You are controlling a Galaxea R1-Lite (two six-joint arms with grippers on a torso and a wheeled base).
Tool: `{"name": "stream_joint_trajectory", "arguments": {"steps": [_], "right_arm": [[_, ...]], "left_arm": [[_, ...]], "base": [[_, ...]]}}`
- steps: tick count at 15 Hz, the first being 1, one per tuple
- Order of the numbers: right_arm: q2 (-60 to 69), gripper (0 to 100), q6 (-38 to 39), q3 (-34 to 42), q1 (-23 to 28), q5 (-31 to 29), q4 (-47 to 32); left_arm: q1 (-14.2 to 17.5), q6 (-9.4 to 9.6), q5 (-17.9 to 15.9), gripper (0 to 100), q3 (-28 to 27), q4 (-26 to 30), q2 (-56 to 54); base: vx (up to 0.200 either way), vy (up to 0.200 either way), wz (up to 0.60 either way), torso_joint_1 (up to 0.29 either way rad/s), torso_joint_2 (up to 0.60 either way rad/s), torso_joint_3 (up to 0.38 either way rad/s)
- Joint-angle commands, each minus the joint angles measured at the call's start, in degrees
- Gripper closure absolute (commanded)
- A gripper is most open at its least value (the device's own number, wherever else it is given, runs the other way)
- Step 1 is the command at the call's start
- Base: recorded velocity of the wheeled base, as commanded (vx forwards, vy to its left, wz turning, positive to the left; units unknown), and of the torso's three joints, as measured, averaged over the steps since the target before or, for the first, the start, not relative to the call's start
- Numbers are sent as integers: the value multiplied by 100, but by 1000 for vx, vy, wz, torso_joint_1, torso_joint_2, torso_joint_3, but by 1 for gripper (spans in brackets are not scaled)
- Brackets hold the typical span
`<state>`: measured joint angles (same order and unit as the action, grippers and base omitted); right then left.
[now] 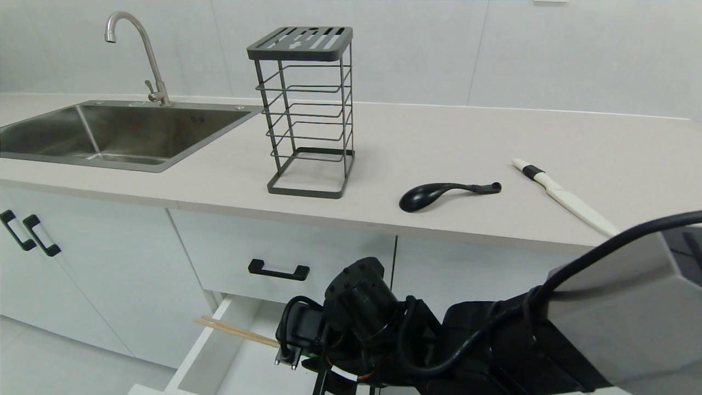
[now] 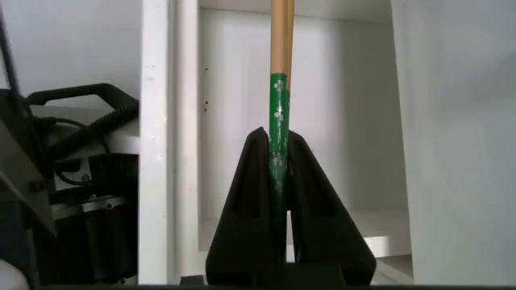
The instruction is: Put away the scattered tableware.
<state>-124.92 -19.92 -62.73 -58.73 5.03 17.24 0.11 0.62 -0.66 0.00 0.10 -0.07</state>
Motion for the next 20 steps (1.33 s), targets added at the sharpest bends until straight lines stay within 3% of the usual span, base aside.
{"name": "stream_joint_trajectory", "arguments": {"steps": [1,20], "right_arm": [[-261,100,129,-20,11,-284,-19],[-1527,100,463,-1391,134,-275,-265]], "left_arm": [[7,-1,4,0,0,-1,7],[7,-1,-4,0,0,-1,7]], "base": [[0,0,0,0,0,0],[0,0,0,0,0,0]]}}
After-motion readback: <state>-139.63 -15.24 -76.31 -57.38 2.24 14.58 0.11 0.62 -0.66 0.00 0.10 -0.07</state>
